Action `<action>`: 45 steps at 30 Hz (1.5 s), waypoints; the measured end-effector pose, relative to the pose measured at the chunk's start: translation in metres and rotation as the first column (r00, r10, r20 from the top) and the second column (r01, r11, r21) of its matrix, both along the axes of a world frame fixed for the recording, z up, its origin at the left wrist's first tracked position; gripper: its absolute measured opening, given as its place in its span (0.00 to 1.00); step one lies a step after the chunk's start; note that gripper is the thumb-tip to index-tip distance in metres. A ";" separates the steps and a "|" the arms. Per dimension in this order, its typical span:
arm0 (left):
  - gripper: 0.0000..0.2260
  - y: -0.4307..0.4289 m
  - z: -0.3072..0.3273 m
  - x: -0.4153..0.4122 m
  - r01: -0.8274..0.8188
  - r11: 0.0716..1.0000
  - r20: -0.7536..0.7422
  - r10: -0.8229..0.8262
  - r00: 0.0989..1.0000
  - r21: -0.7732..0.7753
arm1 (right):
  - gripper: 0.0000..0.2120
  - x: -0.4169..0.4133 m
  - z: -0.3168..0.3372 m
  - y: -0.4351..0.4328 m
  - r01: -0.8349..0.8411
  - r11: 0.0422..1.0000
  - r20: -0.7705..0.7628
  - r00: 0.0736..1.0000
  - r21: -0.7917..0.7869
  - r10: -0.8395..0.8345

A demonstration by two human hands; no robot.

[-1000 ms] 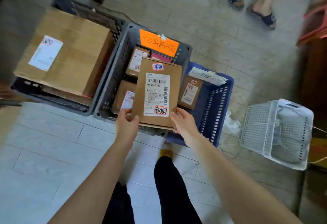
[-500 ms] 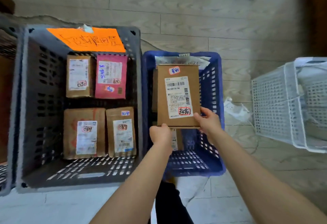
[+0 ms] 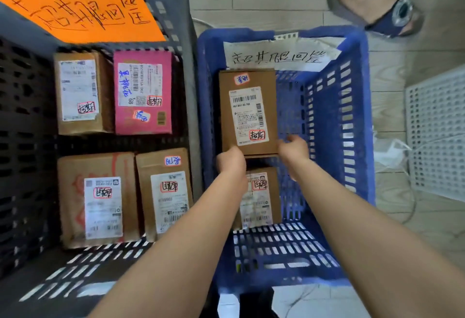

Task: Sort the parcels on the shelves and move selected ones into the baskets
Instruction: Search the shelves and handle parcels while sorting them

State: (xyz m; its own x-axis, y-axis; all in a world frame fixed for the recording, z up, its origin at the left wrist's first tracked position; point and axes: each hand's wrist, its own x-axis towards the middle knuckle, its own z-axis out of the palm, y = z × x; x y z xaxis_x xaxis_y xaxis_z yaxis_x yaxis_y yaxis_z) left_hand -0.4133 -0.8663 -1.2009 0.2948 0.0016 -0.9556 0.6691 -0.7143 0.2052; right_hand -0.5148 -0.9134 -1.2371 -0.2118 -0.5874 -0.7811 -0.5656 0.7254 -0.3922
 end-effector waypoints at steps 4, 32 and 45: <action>0.20 0.008 0.069 0.001 0.087 0.994 -0.020 -0.089 0.996 -0.061 | 0.21 0.003 0.077 -0.003 -0.042 0.998 0.012 0.999 -0.036 0.042; 0.17 0.577 0.522 0.231 -0.518 0.824 0.485 0.557 0.674 -0.228 | 0.16 0.366 0.535 0.476 -0.894 0.191 0.283 0.076 -0.406 0.956; 0.14 0.916 0.466 0.232 -0.762 0.615 0.510 0.730 0.454 -0.203 | 0.17 0.424 0.484 0.805 -0.930 -0.146 0.225 -0.230 -0.339 0.947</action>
